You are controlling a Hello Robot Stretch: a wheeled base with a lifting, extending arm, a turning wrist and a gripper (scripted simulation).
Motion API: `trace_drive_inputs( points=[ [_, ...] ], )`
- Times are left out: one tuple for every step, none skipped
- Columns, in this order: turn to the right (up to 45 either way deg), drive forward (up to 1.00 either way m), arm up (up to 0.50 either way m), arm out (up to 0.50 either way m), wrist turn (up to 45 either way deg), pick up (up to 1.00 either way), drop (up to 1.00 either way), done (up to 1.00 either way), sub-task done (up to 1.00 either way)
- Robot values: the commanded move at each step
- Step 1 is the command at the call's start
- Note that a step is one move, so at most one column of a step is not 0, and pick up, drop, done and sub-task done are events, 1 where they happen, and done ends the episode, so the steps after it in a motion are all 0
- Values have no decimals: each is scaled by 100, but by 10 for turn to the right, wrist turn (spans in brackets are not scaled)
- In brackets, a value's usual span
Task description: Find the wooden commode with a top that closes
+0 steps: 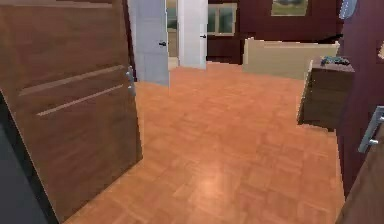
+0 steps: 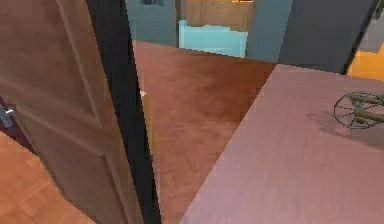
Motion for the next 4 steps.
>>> trace_drive_inputs(
  points=[
    [-450, 0, 0, 0, 0, 0, 0, 0, 0],
    [-450, 0, 0, 0, 0, 0, 0, 0, 0],
    [-120, 0, 0, 0, 0, 0, 0, 0, 0],
    [0, 20, 0, 0, 0, 0, 0, 0, 0]
  ],
)
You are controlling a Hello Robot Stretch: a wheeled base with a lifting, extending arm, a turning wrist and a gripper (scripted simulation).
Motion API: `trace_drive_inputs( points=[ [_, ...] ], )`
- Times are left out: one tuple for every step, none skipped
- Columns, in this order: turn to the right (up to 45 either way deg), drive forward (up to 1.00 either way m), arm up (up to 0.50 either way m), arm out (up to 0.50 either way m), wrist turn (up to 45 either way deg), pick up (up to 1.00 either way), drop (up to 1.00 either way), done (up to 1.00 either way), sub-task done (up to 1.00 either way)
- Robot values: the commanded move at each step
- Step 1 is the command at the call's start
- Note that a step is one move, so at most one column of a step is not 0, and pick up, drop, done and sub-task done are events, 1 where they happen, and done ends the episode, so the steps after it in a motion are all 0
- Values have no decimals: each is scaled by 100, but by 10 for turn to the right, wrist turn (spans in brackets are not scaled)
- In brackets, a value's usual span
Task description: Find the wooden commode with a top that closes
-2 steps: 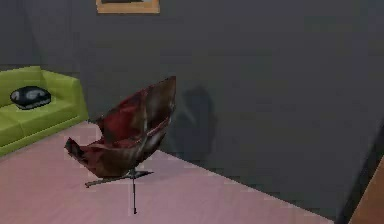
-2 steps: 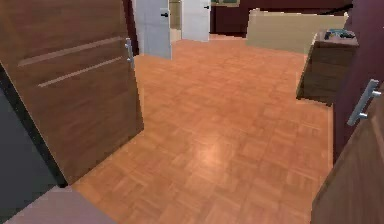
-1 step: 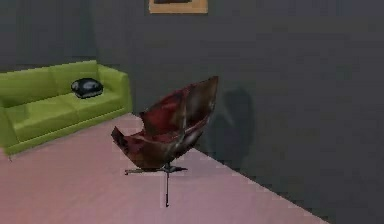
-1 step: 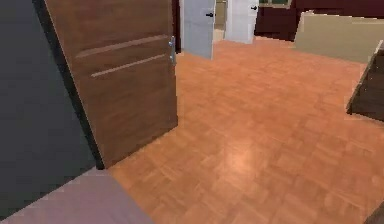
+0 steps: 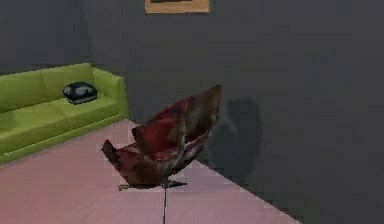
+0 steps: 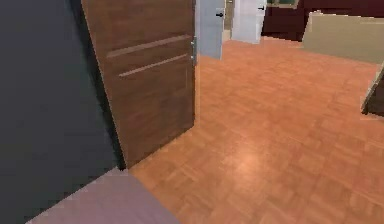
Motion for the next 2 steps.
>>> trace_drive_inputs(
  points=[
    [-450, 0, 0, 0, 0, 0, 0, 0, 0],
    [-450, 0, 0, 0, 0, 0, 0, 0, 0]
  ],
)
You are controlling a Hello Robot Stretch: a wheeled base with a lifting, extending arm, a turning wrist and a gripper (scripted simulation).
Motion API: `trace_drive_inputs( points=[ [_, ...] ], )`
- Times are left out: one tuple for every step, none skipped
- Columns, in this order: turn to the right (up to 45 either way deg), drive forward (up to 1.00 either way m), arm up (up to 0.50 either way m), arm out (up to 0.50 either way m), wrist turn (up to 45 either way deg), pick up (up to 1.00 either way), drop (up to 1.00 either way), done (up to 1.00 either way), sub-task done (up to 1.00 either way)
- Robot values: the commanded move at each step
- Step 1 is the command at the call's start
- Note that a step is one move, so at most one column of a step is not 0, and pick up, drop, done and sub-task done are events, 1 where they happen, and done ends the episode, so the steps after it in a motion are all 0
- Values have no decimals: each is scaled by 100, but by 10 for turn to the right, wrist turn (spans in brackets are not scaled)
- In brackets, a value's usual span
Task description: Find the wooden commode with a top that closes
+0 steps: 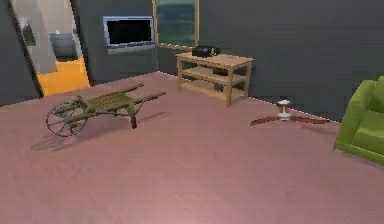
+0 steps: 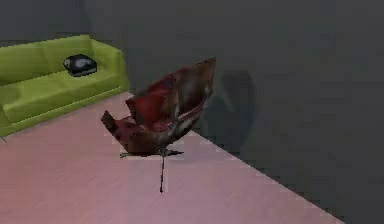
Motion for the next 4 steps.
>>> trace_drive_inputs(
  points=[
    [-450, 0, 0, 0, 0, 0, 0, 0, 0],
    [0, 85, 0, 0, 0, 0, 0, 0, 0],
    [-120, 0, 0, 0, 0, 0, 0, 0, 0],
    [0, 100, 0, 0, 0, 0, 0, 0, 0]
  ],
)
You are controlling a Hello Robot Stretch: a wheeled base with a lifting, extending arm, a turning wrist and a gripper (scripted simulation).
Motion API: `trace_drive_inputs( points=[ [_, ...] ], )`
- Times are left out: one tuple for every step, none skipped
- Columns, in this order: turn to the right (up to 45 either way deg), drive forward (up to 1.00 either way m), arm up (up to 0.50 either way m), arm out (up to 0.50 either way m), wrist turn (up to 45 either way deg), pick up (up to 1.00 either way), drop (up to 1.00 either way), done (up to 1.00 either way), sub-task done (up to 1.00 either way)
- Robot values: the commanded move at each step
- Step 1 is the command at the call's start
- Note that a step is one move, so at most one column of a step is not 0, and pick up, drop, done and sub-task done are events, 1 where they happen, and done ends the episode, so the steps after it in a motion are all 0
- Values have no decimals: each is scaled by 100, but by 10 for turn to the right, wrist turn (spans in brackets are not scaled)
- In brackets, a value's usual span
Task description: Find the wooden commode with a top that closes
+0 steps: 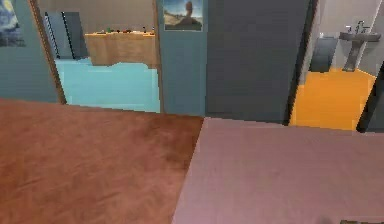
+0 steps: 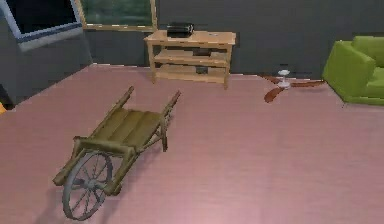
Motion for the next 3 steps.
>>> trace_drive_inputs(
  points=[
    [0, 55, 0, 0, 0, 0, 0, 0, 0],
    [90, 0, 0, 0, 0, 0, 0, 0, 0],
    [0, 50, 0, 0, 0, 0, 0, 0, 0]
  ],
)
